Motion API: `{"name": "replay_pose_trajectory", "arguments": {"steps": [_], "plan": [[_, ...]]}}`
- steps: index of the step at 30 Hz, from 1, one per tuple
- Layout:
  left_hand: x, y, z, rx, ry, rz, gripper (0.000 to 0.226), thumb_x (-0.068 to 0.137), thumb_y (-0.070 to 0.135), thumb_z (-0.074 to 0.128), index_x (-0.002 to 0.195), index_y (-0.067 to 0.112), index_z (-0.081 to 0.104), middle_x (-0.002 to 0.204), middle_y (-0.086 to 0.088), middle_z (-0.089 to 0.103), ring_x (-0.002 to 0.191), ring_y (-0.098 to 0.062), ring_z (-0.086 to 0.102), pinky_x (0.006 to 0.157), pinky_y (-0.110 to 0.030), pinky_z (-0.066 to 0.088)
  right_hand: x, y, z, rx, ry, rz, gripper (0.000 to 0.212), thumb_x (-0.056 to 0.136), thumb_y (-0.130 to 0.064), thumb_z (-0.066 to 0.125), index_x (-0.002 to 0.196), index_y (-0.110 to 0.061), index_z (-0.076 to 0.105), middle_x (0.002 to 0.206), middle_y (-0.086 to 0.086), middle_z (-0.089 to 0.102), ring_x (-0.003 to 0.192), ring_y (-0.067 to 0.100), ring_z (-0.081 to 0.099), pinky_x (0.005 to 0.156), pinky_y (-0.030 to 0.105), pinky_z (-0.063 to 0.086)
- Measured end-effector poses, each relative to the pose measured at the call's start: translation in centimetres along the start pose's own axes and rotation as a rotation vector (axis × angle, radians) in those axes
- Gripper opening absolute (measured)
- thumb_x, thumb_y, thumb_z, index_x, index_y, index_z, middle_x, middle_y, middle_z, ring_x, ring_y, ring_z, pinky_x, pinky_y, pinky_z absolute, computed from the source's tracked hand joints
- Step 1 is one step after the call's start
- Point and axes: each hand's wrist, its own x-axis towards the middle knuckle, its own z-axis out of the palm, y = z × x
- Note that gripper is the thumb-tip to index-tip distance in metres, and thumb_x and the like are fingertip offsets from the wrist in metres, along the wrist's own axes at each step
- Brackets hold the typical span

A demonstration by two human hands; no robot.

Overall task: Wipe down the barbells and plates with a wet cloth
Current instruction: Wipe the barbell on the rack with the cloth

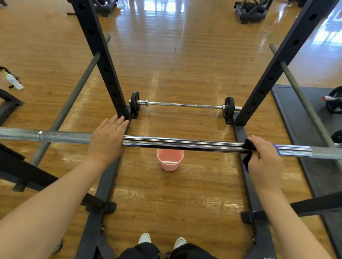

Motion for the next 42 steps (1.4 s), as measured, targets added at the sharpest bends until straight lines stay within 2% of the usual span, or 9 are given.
{"name": "replay_pose_trajectory", "arguments": {"steps": [3, 7, 13, 19, 24, 28, 31, 36, 42], "plan": [[0.0, 0.0, 0.1, -0.004, 0.018, 0.005, 0.054, 0.067, -0.011, 0.072, 0.119, -0.005, 0.06, 0.122, -0.022, 0.061, 0.118, -0.037, 0.055, 0.101, -0.049, 0.038, -0.2, -2.2, 0.8, 0.002, -0.029, -0.045, 0.032, 0.085, 0.0, 0.047, 0.11, 0.002, 0.066, 0.108, 0.016, 0.068, 0.105, 0.033, 0.061, 0.098, 0.044, 0.044], [0.0, -0.1, 0.1, -0.007, 0.01, 0.007, 0.055, 0.064, -0.011, 0.074, 0.118, -0.005, 0.06, 0.121, -0.022, 0.062, 0.117, -0.037, 0.056, 0.101, -0.048, 0.038, -1.2, -2.6, 1.4, 0.008, -0.135, -0.203, 0.04, 0.076, 0.019, 0.061, 0.112, 0.004, 0.065, 0.116, 0.019, 0.065, 0.113, 0.035, 0.059, 0.101, 0.046, 0.039], [0.0, -0.1, 0.2, -0.009, 0.012, 0.011, 0.056, 0.065, -0.011, 0.072, 0.119, -0.005, 0.059, 0.122, -0.021, 0.061, 0.118, -0.036, 0.055, 0.103, -0.047, 0.035, -0.2, 0.2, 0.6, -0.03, 0.02, -0.073, 0.043, 0.088, -0.013, 0.034, 0.111, 0.004, 0.065, 0.113, 0.019, 0.066, 0.109, 0.037, 0.06, 0.099, 0.049, 0.043], [0.0, -0.1, 0.1, -0.004, 0.004, 0.007, 0.056, 0.064, -0.013, 0.071, 0.119, -0.005, 0.06, 0.122, -0.022, 0.061, 0.119, -0.036, 0.055, 0.103, -0.048, 0.036, -1.6, -1.0, 1.4, -0.025, -0.055, -0.204, 0.036, 0.083, 0.003, 0.047, 0.114, 0.004, 0.064, 0.119, 0.019, 0.063, 0.116, 0.034, 0.056, 0.101, 0.046, 0.039], [0.0, 0.0, 0.2, 0.01, 0.01, -0.001, 0.058, 0.06, -0.014, 0.074, 0.116, -0.005, 0.062, 0.118, -0.022, 0.063, 0.115, -0.037, 0.058, 0.102, -0.048, 0.035, -0.2, 1.1, 0.0, -0.095, 0.043, -0.155, 0.039, 0.087, -0.011, 0.038, 0.11, 0.006, 0.066, 0.112, 0.021, 0.065, 0.106, 0.038, 0.062, 0.098, 0.047, 0.042], [0.0, 0.2, 0.1, 0.02, 0.009, -0.018, 0.056, 0.06, -0.014, 0.074, 0.114, -0.005, 0.063, 0.116, -0.022, 0.064, 0.114, -0.037, 0.059, 0.101, -0.047, 0.034, -1.0, -2.0, 2.5, -0.082, -0.077, -0.288, 0.04, 0.077, 0.01, 0.06, 0.115, 0.002, 0.063, 0.117, 0.018, 0.064, 0.111, 0.034, 0.06, 0.101, 0.045, 0.041], [0.0, 0.3, 0.0, 0.022, 0.004, -0.026, 0.053, 0.064, -0.012, 0.073, 0.115, -0.006, 0.062, 0.117, -0.022, 0.063, 0.115, -0.038, 0.058, 0.102, -0.049, 0.035, -1.2, -1.0, 2.5, -0.081, -0.128, -0.386, 0.04, 0.084, -0.001, 0.048, 0.122, -0.002, 0.061, 0.125, 0.014, 0.06, 0.12, 0.03, 0.052, 0.105, 0.043, 0.035], [-0.1, 0.4, 0.0, 0.016, 0.036, -0.03, 0.051, 0.065, -0.014, 0.07, 0.114, -0.006, 0.062, 0.117, -0.024, 0.063, 0.115, -0.039, 0.057, 0.102, -0.052, 0.036, -0.9, 3.6, -1.0, -0.091, -0.077, -0.218, 0.043, 0.088, -0.011, 0.037, 0.125, -0.001, 0.058, 0.129, 0.015, 0.057, 0.125, 0.032, 0.048, 0.105, 0.053, 0.038], [0.4, 0.3, -0.8, 0.041, -0.087, 0.002, 0.057, 0.068, -0.011, 0.07, 0.123, -0.002, 0.06, 0.121, -0.02, 0.062, 0.118, -0.034, 0.057, 0.102, -0.048, 0.039, -1.2, 1.6, 0.3, -0.075, -0.015, -0.159, 0.039, 0.088, -0.005, 0.041, 0.121, 0.002, 0.06, 0.124, 0.018, 0.06, 0.12, 0.036, 0.053, 0.102, 0.055, 0.039]]}}
